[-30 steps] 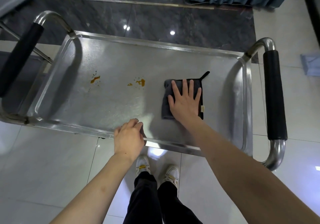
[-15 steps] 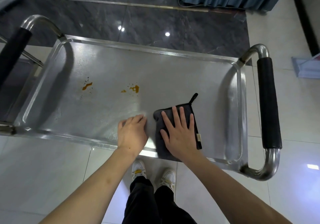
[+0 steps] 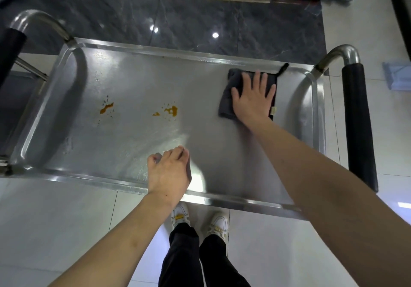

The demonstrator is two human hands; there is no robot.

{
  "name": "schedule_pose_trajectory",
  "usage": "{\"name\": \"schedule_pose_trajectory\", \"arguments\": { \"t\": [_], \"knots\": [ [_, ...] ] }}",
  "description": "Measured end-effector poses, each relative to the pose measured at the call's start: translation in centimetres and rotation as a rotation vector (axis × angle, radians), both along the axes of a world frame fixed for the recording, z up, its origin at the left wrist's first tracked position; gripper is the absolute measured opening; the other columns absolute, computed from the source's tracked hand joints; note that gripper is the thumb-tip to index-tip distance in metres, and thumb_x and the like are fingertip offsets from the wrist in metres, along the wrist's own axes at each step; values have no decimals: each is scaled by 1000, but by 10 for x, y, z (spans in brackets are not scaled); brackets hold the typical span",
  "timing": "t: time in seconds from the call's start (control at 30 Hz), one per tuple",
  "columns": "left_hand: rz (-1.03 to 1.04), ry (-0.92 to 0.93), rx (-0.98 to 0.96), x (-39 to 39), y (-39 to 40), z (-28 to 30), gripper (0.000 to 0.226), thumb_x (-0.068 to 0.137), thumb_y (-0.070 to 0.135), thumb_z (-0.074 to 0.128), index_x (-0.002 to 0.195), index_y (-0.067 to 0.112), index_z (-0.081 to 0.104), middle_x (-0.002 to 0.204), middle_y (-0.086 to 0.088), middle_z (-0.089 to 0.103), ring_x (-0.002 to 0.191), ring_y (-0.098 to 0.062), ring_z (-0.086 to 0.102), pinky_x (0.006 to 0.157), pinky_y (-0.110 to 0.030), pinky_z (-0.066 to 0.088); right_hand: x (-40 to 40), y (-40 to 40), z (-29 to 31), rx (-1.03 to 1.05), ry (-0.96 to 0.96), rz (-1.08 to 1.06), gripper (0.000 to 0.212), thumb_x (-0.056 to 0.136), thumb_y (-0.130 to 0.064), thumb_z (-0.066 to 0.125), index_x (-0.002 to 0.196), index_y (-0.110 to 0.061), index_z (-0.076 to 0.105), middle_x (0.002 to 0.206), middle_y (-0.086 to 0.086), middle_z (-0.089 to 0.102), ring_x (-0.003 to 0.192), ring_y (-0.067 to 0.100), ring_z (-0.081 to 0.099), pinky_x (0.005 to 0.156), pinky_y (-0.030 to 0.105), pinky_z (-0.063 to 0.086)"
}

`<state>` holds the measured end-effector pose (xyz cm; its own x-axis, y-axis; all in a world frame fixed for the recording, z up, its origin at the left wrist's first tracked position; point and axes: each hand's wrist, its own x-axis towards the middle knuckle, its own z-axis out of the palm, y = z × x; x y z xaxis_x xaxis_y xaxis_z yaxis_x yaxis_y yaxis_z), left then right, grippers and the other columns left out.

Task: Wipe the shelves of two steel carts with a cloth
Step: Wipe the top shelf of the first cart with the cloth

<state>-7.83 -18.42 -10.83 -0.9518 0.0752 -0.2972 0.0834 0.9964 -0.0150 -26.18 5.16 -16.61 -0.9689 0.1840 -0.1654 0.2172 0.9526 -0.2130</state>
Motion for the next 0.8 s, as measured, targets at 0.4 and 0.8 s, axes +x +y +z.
{"name": "schedule_pose_trajectory", "arguments": {
  "t": [0.4, 0.8],
  "knots": [
    [-26, 45, 4, 0, 1, -9, 36, 92, 22, 42, 119, 22, 66, 122, 7, 62, 100, -22, 62, 87, -41, 32, 40, -104, 6, -4, 68, 440, 63, 110, -46, 27, 167, -21, 23, 174, 9, 17, 161, 33, 5, 130, 55, 3],
    [-37, 60, 5, 0, -3, -6, 43, 90, 23, 32, 122, 24, 61, 124, 7, 59, 102, -20, 61, 88, -40, 35, -19, 41, 3, 54, 23, -69, 66, 108, -50, 24, 168, -25, 16, 176, 3, 5, 162, 26, 1, 130, 52, 1]
  ]
}}
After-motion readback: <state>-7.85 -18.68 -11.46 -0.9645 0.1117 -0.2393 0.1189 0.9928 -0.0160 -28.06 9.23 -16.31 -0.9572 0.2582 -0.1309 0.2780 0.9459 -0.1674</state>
